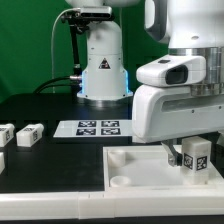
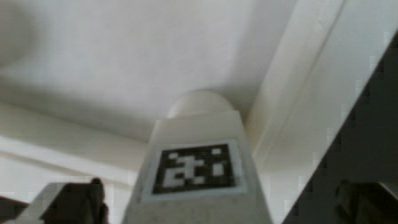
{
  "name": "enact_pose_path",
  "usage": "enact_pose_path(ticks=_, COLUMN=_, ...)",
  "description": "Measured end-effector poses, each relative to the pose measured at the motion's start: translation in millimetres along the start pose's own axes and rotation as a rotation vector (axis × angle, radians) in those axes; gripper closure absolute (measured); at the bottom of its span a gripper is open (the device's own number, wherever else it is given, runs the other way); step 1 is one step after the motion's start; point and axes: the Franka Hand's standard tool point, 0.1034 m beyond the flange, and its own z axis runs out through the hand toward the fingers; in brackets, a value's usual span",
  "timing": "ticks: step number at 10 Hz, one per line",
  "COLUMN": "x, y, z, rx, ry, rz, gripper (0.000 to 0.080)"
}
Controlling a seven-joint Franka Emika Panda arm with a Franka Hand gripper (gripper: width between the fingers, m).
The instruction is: Assemble one leg
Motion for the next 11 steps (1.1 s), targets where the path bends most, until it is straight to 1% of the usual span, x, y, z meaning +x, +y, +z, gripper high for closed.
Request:
enact_pose_path(ticks=2, x=0.0, y=0.1, z=0.0, rx=0.000, ry=0.000, rz=0.006, gripper=0.0443)
enact_pose_path(ticks=3, x=-0.3, y=1.4, z=0.0, rx=-0.001, ry=0.000, rz=0.007, gripper=0.0443)
enact_pose_path(ticks=4, x=-0.2, y=1.2, z=0.0, rx=-0.001, ry=0.000, rz=0.031, gripper=0.0515)
enact_pose_path(ticks=6, x=-0.3, y=1.7, z=0.0, rx=-0.001, ry=0.000, rz=0.061, gripper=0.0515)
enact_pose_path(ticks=7, x=-0.1, y=1.9, z=0.1, rx=0.010, ry=0.008, rz=0.232, gripper=0.0515)
enact_pose_path(ticks=8, x=-0.5, y=2.7, z=0.3, rx=0.014, ry=0.015, rz=0.398, gripper=0.0515)
enact_pose_path(ticks=10, x=-1.2, y=3.5, z=0.7, rx=0.018, ry=0.015, rz=0.679, gripper=0.0515)
enact_pose_path(ticks=11, x=-2.4, y=6.2, z=0.9, rx=0.013, ry=0.016, rz=0.772, gripper=0.0515)
